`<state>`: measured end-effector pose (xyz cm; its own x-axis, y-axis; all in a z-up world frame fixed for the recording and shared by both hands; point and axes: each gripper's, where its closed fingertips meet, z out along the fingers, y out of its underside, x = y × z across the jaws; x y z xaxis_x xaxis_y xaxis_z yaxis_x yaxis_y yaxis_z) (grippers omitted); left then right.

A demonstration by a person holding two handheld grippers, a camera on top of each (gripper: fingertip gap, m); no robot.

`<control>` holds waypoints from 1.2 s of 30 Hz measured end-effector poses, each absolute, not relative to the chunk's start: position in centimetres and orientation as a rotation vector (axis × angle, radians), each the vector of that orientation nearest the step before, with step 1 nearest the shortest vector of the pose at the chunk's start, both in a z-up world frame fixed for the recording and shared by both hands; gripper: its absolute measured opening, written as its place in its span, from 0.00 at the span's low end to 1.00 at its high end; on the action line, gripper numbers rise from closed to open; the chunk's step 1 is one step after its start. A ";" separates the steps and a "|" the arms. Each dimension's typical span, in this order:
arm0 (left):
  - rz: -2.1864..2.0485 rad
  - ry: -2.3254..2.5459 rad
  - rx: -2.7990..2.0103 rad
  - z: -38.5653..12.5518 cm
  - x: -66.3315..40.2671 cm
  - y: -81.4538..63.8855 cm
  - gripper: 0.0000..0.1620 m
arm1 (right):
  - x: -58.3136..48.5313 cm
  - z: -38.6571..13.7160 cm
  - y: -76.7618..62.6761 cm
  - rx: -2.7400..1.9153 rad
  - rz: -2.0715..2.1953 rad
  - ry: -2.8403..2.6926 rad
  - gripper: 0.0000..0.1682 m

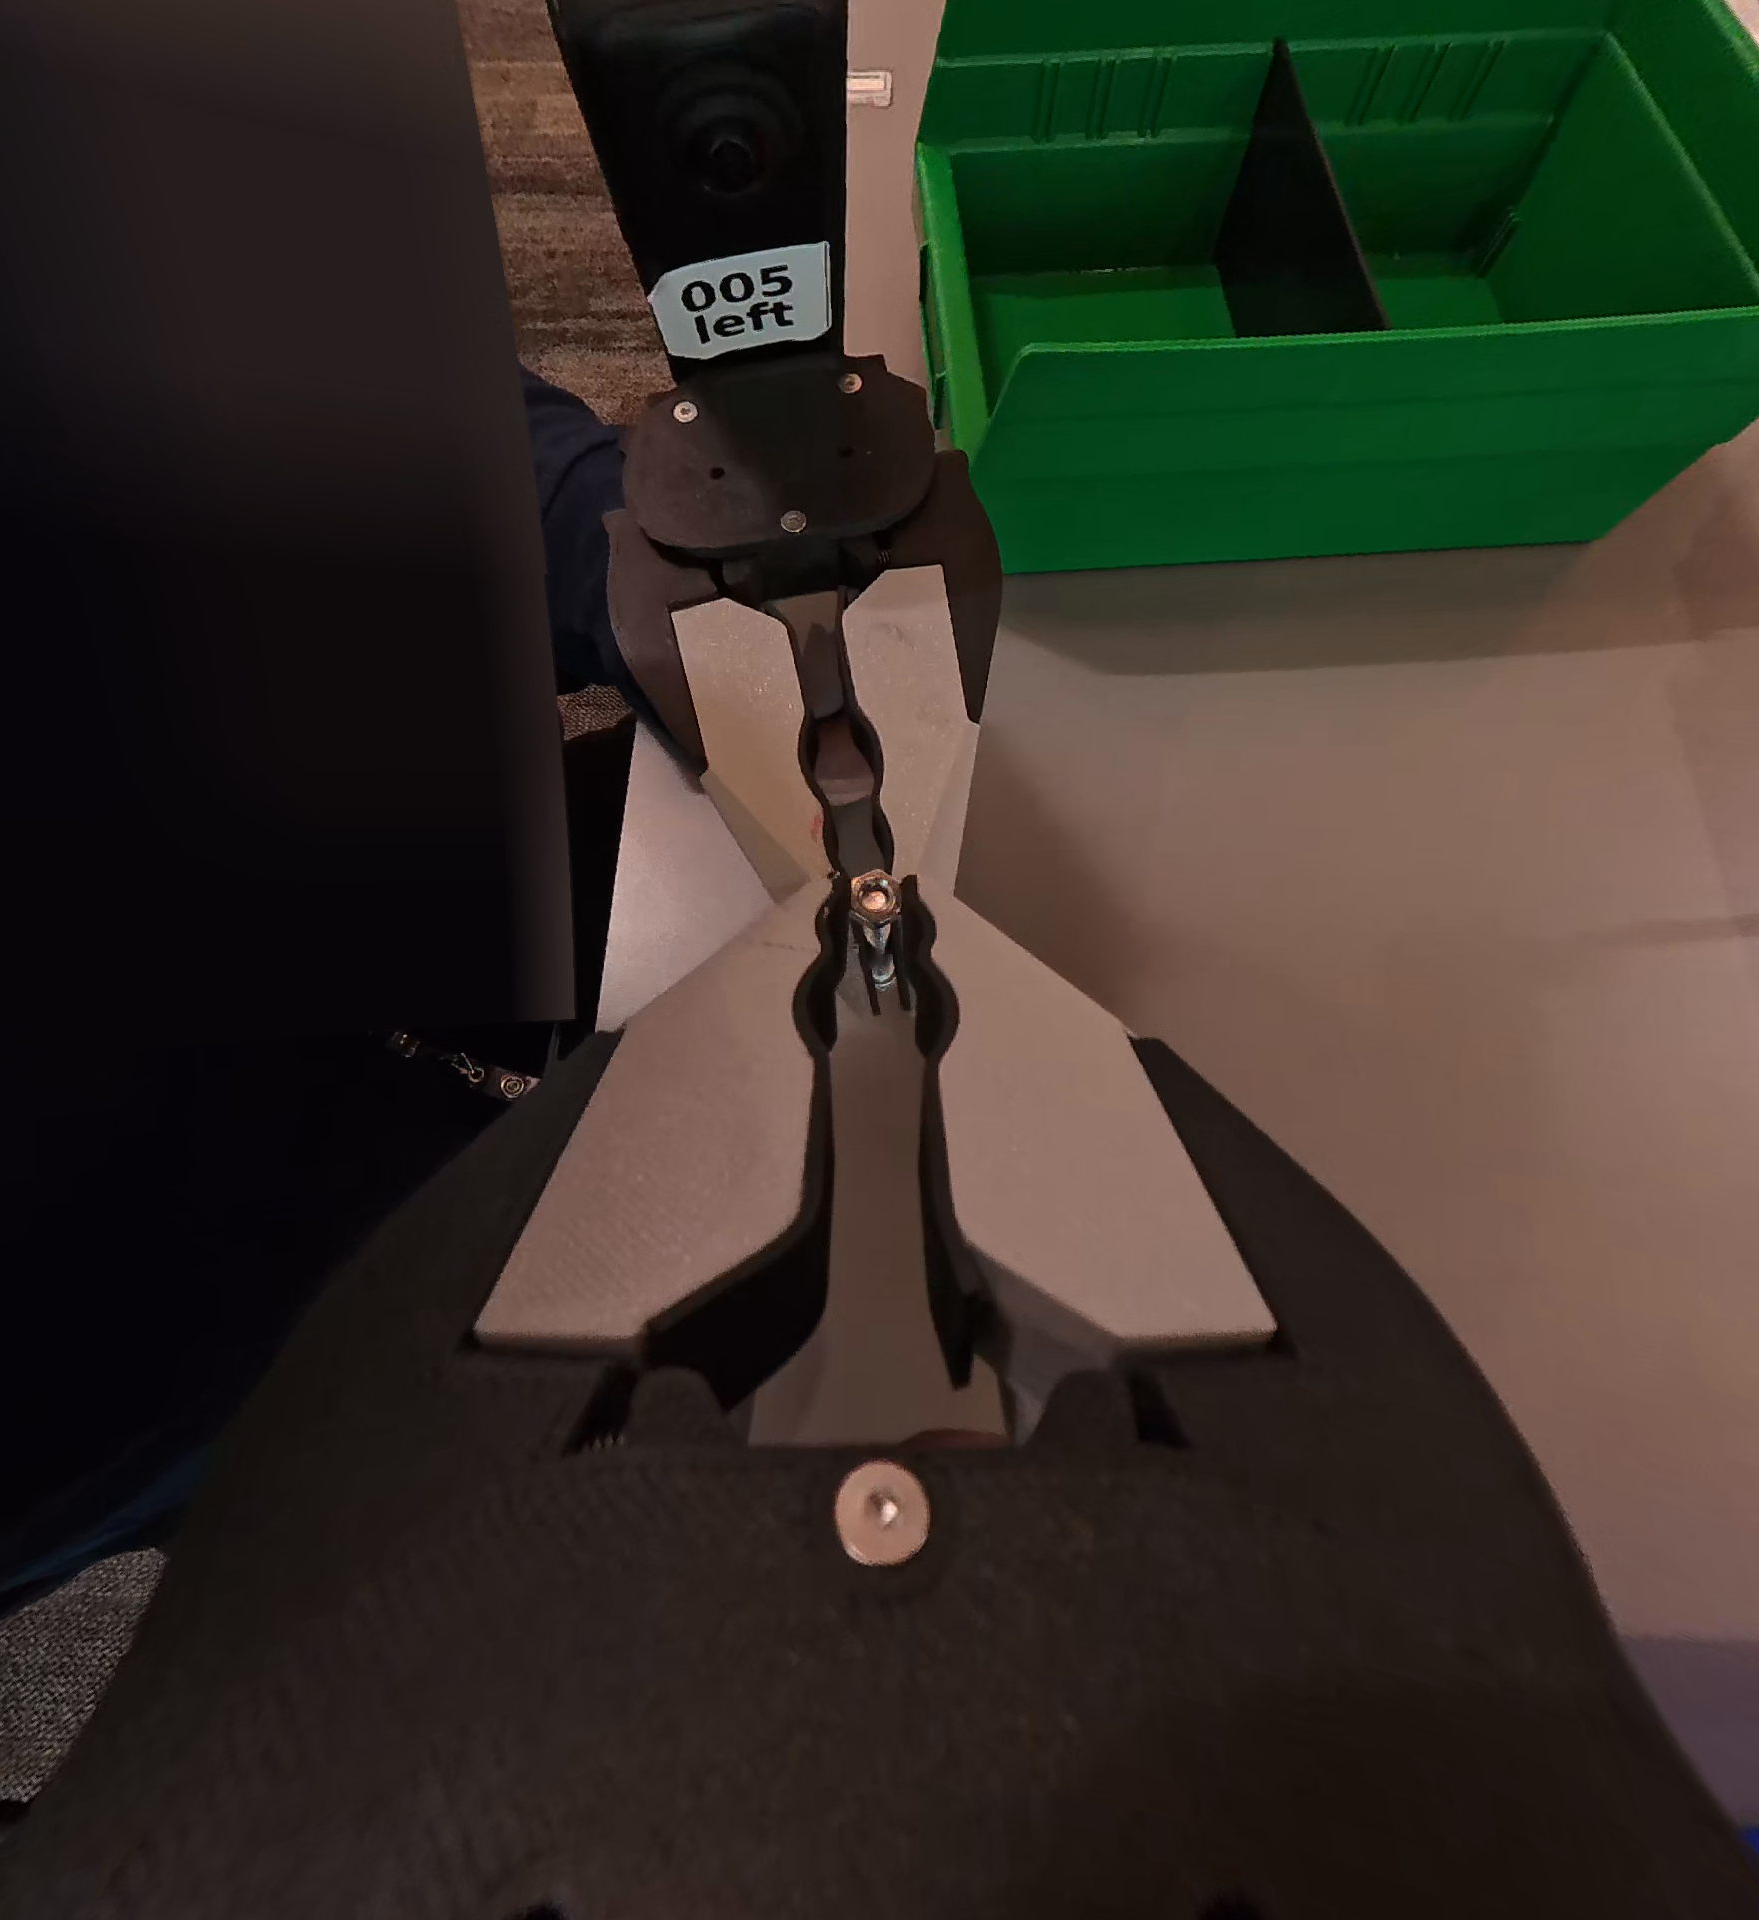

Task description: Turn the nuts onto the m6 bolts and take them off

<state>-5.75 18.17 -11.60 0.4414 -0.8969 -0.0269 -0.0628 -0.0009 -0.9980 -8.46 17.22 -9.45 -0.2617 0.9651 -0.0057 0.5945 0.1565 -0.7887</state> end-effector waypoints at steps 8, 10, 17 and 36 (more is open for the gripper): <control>-0.790 0.907 -1.438 -11.8 -5.9 18.5 0.01 | -8.6 -9.6 17.5 -1.517 0.924 -1.892 0.04; -0.781 0.901 -1.440 -11.8 -5.9 18.6 0.01 | -8.6 -9.6 17.6 -1.533 0.920 -1.871 0.04; -0.716 0.894 -1.463 -12.3 -5.9 19.1 0.01 | -8.6 -10.1 17.9 -1.606 0.878 -1.823 0.04; -0.530 0.820 -1.555 -13.7 -5.7 20.4 0.01 | -8.1 -11.4 19.0 -1.781 0.736 -1.636 0.04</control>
<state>-5.74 20.39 -13.71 0.6428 -0.7563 -0.1222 -0.1989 -0.0107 -0.9800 -8.14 18.95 -11.44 0.0842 0.9964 -0.0003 0.6611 -0.0561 -0.7482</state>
